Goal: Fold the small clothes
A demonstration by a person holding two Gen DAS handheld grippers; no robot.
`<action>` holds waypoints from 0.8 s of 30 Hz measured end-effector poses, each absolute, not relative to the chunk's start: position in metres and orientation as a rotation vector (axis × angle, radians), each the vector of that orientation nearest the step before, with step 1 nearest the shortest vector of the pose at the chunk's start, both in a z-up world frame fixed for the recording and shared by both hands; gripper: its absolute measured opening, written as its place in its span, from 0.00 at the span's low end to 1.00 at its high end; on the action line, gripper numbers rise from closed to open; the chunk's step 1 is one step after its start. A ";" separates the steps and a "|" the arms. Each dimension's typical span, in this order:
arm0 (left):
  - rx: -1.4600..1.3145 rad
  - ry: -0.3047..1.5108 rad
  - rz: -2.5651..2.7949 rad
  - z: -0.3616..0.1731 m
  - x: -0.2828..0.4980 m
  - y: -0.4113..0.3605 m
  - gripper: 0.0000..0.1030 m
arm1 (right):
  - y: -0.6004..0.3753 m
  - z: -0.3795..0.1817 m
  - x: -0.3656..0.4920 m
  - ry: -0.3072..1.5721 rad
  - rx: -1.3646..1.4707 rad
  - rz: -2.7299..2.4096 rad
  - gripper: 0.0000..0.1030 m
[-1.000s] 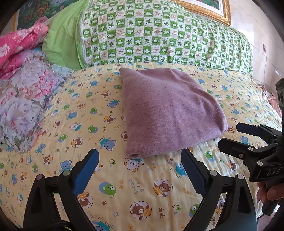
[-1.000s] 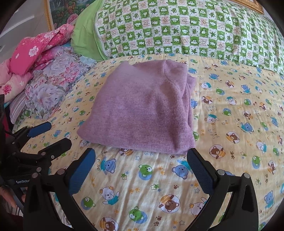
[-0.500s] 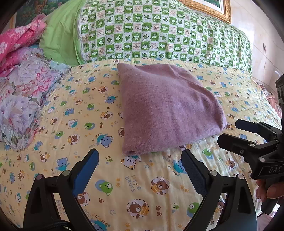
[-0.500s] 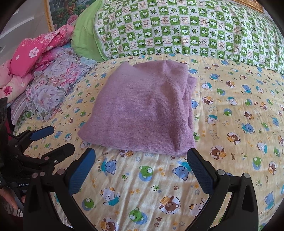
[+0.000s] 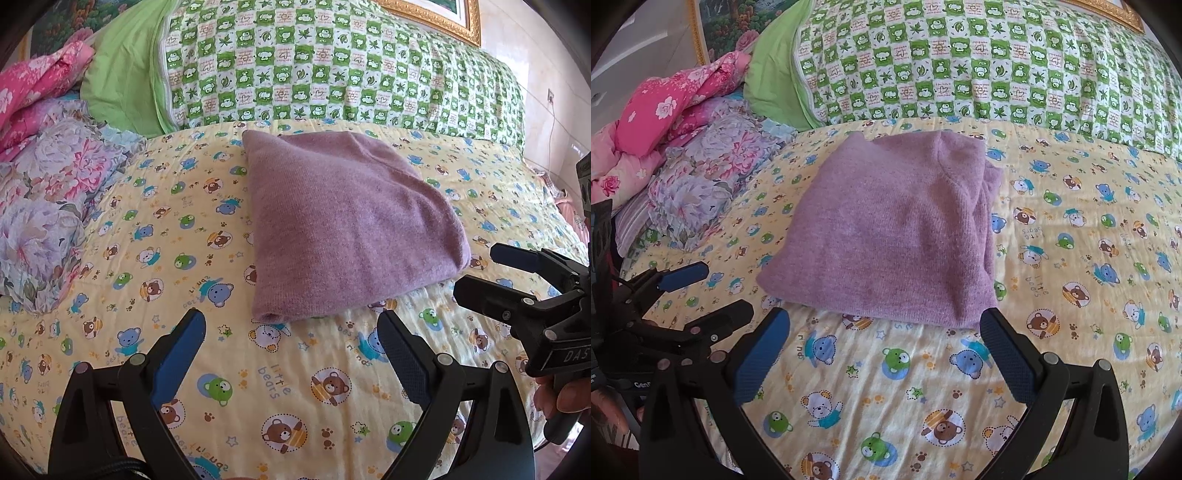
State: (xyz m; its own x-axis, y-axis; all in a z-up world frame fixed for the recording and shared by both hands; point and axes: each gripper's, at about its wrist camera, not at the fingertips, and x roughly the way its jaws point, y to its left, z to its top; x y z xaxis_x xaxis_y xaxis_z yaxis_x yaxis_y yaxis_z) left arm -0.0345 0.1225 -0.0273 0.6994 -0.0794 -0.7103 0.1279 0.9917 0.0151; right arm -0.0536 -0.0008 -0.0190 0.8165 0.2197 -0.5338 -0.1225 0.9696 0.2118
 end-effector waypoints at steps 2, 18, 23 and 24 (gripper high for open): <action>0.064 0.786 -0.111 -0.027 -0.035 0.122 0.92 | -0.001 -0.019 -0.054 0.587 0.172 0.188 1.00; 0.060 0.794 -0.112 -0.026 -0.032 0.126 0.92 | -0.004 -0.016 -0.052 0.584 0.162 0.189 1.00; 0.057 0.798 -0.115 -0.026 -0.032 0.126 0.92 | -0.004 -0.015 -0.051 0.587 0.162 0.190 1.00; 0.058 0.800 -0.116 -0.026 -0.031 0.126 0.92 | -0.005 -0.014 -0.051 0.587 0.160 0.189 1.00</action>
